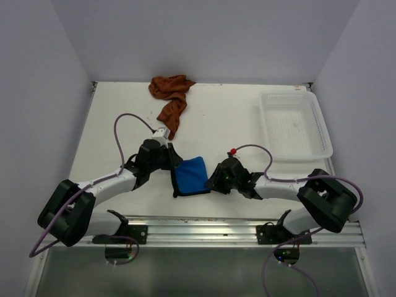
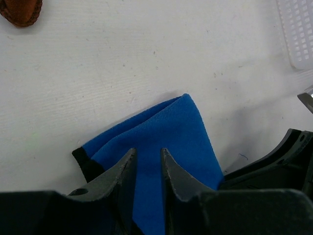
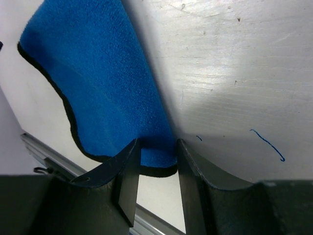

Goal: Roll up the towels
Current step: Fold the towel

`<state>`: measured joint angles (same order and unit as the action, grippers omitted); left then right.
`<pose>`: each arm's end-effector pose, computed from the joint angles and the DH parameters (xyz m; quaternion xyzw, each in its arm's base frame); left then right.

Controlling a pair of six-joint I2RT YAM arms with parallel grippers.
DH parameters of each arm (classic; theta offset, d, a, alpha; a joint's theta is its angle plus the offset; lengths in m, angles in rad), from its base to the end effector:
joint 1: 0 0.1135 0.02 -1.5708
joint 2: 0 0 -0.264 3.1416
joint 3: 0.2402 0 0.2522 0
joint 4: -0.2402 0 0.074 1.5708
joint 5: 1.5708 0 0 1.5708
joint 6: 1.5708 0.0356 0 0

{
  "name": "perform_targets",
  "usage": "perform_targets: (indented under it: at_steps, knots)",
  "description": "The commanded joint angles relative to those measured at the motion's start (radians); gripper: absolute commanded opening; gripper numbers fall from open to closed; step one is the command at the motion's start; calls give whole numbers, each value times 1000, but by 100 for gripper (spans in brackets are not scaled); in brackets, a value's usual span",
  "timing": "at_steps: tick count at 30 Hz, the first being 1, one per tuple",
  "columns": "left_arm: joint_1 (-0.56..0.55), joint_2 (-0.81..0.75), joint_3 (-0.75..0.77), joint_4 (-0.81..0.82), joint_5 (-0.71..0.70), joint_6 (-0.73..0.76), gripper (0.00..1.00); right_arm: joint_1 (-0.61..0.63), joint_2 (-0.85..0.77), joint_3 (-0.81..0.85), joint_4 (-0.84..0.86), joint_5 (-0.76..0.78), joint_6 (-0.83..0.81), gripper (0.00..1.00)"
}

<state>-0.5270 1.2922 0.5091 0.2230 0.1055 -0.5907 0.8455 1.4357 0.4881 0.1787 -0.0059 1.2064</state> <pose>0.2194 -0.1320 0.1789 -0.0023 0.8742 -0.2954 0.3854 0.1689 0.1909 0.1350 0.1641 0.9059 0.3352 0.2000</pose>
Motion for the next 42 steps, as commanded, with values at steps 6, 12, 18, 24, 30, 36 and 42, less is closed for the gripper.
perform_targets:
  at_steps: [6, 12, 18, 24, 30, 36, 42]
  knots:
    - [-7, 13, 6, 67, 20, -20, 29, 29, 20, 101, -176, 84, -123, 24]
    - [-7, 32, 12, 79, 40, -34, 29, 44, 9, 135, -240, 99, -185, 2]
    - [-7, 41, 22, 91, 62, -49, 29, 78, -14, 204, -343, 156, -278, 0]
    - [-14, 84, 97, 85, 103, -12, 41, 112, -20, 251, -445, 201, -366, 0]
    - [-40, 136, 150, 81, 132, -20, 44, 129, -43, 256, -499, 265, -404, 0]
    - [-100, 215, 207, 98, 151, -38, 45, 152, -81, 270, -538, 317, -476, 0]
    - [-148, 283, 276, 76, 152, -43, 48, 191, -87, 305, -584, 391, -547, 0]
